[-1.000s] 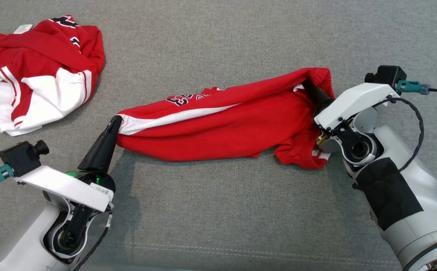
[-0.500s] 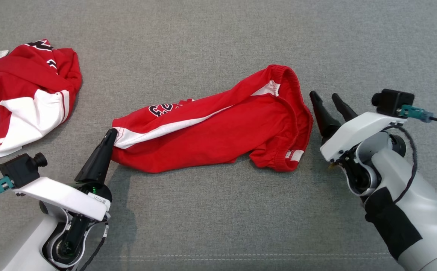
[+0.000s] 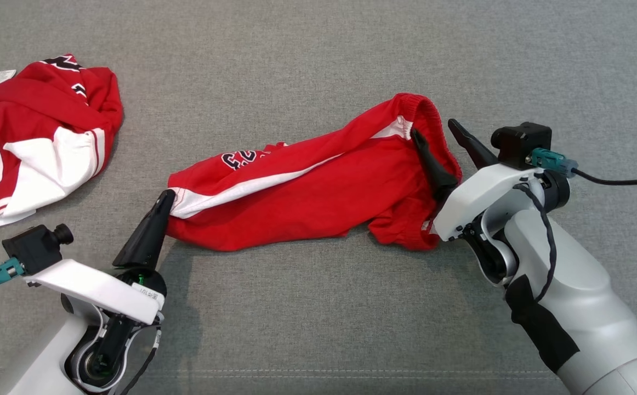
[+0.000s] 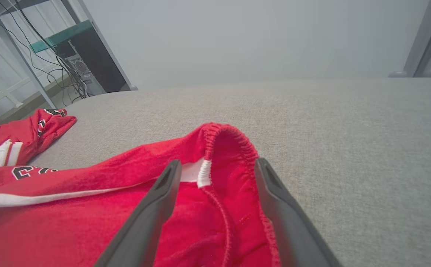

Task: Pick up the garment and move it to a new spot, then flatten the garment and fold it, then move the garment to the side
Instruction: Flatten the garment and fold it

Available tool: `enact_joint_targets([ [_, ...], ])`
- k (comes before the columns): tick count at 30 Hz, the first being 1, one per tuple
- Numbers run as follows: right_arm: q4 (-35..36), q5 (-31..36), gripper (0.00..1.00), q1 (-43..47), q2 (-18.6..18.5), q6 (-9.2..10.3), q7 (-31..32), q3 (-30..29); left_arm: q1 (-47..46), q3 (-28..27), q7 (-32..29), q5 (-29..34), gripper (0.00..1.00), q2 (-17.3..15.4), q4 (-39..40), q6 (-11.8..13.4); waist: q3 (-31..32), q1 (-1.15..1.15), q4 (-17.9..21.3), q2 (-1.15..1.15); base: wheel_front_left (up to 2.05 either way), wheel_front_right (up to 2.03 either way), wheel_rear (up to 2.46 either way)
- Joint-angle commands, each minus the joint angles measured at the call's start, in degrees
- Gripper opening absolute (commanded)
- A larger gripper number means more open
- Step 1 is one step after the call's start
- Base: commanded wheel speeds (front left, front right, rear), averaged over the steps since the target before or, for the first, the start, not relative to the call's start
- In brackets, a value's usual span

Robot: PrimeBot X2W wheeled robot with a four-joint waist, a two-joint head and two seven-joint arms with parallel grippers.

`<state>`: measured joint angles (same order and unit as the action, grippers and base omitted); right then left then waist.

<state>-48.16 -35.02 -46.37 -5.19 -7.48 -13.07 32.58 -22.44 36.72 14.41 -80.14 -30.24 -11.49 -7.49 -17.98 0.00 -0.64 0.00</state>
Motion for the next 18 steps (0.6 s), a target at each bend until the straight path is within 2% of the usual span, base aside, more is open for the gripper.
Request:
enact_joint_targets([
  [1, 0.0, 1.0, 1.0, -0.7, 1.2, -0.01, 0.4, -0.3, -1.1, -1.9, 0.6, 0.7, 0.0, -2.2, 1.3, 0.0, -0.2, 0.0, -0.4, 0.0, 0.0, 0.0, 0.0],
  [5, -3.5, 3.8, 0.99, -2.2, 2.0, -0.01, 1.3, -2.9, -1.8, -1.1, 0.6, 0.6, 0.0, -1.9, 1.6, 0.0, -0.7, 0.0, -1.5, 0.0, 0.0, 0.0, 0.0],
  [7, -5.1, 5.1, 0.88, -3.0, 2.2, -0.01, 1.3, -4.1, -2.1, -0.8, 0.6, 0.5, 0.0, -1.7, 1.8, 0.0, -1.0, 0.0, -2.1, 0.0, 0.0, 0.0, 0.0],
  [8, -5.6, 5.4, 0.89, -3.2, 2.2, -0.01, 1.5, -4.4, -2.3, -0.7, 0.6, 0.4, 0.0, -1.7, 1.9, 0.0, -1.1, 0.0, -2.3, 0.0, 0.0, 0.0, 0.0],
  [12, -4.0, 4.8, 0.89, -3.2, 2.3, -0.01, 2.0, -2.9, -2.8, -0.1, 0.6, 0.3, 0.0, -1.5, 2.5, 0.0, -1.6, 0.0, -3.1, 0.0, 0.0, 0.0, 0.0],
  [14, -3.3, 4.9, 0.85, -3.2, 2.3, -0.01, 2.1, -2.0, -2.9, -0.1, 0.6, 0.2, 0.0, -1.4, 2.6, 0.0, -1.7, 0.0, -3.3, 0.0, 0.0, 0.0, 0.0],
  [18, -2.4, 5.1, 0.84, -2.9, 2.3, -0.01, 3.2, -0.6, -2.9, -0.2, 0.6, 0.0, 0.0, -1.5, 2.7, 0.0, -2.0, 0.0, -3.2, 0.0, 0.0, 0.0, 0.0],
])
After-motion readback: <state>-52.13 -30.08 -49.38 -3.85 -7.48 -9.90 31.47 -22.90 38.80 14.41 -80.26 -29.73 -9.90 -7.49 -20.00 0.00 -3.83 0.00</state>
